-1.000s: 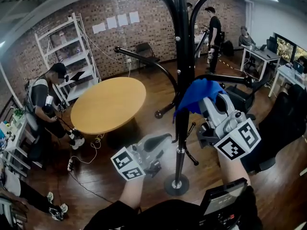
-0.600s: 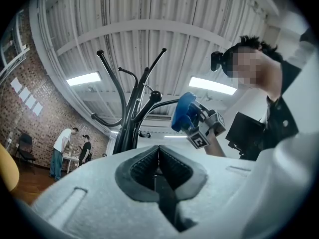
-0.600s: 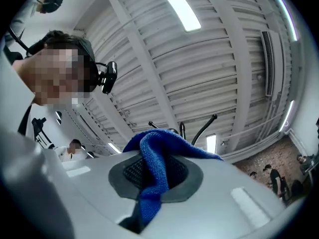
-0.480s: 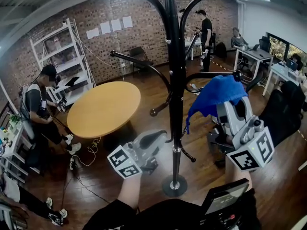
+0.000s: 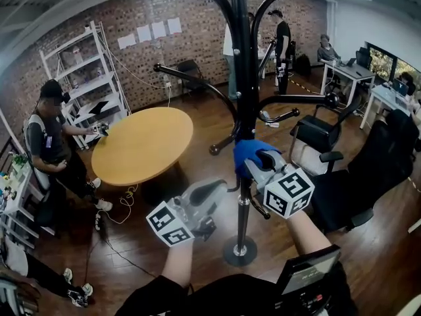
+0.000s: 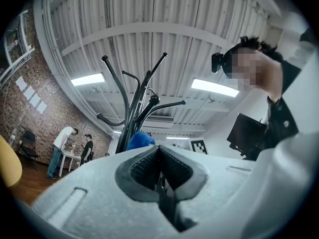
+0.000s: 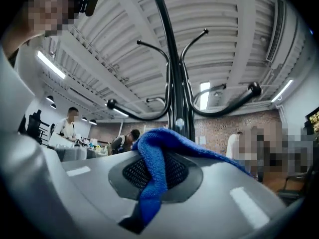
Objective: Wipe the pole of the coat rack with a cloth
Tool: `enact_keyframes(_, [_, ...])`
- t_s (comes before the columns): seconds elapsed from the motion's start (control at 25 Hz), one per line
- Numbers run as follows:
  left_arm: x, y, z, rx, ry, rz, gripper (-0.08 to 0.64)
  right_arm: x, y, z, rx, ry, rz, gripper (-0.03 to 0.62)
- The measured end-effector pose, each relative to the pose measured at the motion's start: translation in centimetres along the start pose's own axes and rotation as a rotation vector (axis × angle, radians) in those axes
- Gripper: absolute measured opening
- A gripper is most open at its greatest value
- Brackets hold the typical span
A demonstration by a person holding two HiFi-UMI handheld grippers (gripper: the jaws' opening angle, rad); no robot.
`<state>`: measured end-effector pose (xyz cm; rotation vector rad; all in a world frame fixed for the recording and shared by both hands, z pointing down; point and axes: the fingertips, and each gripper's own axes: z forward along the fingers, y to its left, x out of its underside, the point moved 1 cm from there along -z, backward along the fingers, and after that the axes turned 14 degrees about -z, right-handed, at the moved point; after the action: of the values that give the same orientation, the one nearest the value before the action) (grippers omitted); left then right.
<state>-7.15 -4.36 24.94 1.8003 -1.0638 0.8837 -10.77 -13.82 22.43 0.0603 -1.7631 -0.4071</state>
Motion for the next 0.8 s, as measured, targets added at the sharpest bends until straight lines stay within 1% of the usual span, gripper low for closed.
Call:
enact_keyframes(0.08, [0.1,0.3,-0.1,-0.007,0.002,-0.005,0.000,3.9,1.0,-0.8,-0.030,0.089,0.034,0.021])
enact_keyframes(0.12, [0.2,0.4,-0.1,-0.008,0.006,-0.007,0.000,6.0,1.3,-1.4,-0.050,0.143,0.070,0.021])
enact_keyframes(0.32, [1.3,1.0,0.4,-0.014,0.034,-0.028,0.000,17.1,3.8,-4.9,-0.205,0.506,0.262,0.021])
enact_keyframes(0.4, [1.7,1.3,0.6,-0.014,0.044,-0.035,0.000,20.0,4.8,-6.3,-0.245,0.604,0.315,0.021])
enact_keyframes(0.44, [2.0,1.4,0.8,-0.013,0.049,-0.037,0.000,20.7,5.2,-7.2,-0.260,0.639,0.332,0.021])
enact_keyframes(0.52, [2.4,1.5,1.1,-0.011,0.058,-0.041,0.000,20.8,5.7,-9.5,-0.291,0.678,0.352,0.021])
enact_keyframes(0.64, [2.6,1.8,1.2,-0.015,0.061,-0.050,0.000,18.5,6.3,-12.5,-0.351,0.664,0.396,0.021])
enact_keyframes(0.72, [2.7,2.0,1.4,-0.016,0.063,-0.050,0.000,18.6,5.7,-12.8,-0.332,0.661,0.382,0.021])
enact_keyframes(0.8, [2.7,2.0,1.7,-0.015,0.064,-0.048,0.000,20.1,4.9,-11.8,-0.301,0.681,0.342,0.022])
